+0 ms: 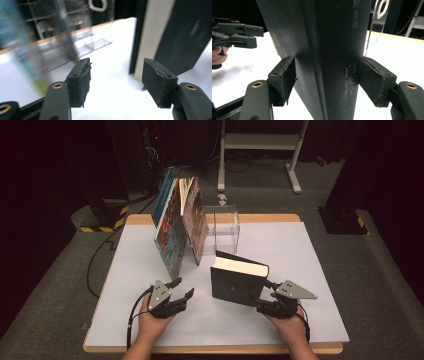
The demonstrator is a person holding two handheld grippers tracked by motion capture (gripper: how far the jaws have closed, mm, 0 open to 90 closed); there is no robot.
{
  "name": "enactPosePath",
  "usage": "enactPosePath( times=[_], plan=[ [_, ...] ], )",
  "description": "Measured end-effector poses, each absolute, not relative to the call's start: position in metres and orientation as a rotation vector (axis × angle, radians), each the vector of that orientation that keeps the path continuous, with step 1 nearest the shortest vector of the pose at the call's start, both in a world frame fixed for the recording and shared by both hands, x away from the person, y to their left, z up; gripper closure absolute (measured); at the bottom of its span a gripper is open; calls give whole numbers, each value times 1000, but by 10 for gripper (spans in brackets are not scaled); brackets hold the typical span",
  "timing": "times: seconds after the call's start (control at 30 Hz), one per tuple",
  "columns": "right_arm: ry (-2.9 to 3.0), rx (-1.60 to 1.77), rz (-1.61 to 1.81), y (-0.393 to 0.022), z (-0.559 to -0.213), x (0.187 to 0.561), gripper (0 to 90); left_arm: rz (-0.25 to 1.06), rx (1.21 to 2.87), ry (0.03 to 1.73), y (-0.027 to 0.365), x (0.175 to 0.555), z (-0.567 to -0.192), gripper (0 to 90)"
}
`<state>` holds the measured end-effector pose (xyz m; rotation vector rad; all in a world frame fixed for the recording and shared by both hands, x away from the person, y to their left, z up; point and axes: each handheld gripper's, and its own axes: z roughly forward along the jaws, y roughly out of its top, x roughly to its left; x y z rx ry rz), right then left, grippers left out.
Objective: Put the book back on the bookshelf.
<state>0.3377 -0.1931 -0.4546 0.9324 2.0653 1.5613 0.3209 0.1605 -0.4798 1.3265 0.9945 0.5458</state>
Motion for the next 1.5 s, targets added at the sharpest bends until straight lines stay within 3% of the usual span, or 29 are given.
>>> enactPosePath(
  times=[0.4,0.7,1.07,1.13,1.3,1.5],
  plan=[
    [2092,959,1574,-191,-450,343,204,611,1260,1132,205,321,-494,365],
    [2116,928,1592,-185,-439,352,198,603,1256,1142,207,323,-496,366],
    [2134,859,1651,-182,-430,358,275,599,1251,1157,207,324,-499,370],
    [2140,842,1647,-182,-430,357,310,598,1255,1159,206,324,-499,371],
    [2161,750,1625,-184,-431,350,523,602,1259,1160,206,325,-500,374],
    [2165,732,1589,-181,-430,345,538,603,1256,1164,207,325,-500,376]
  ],
)
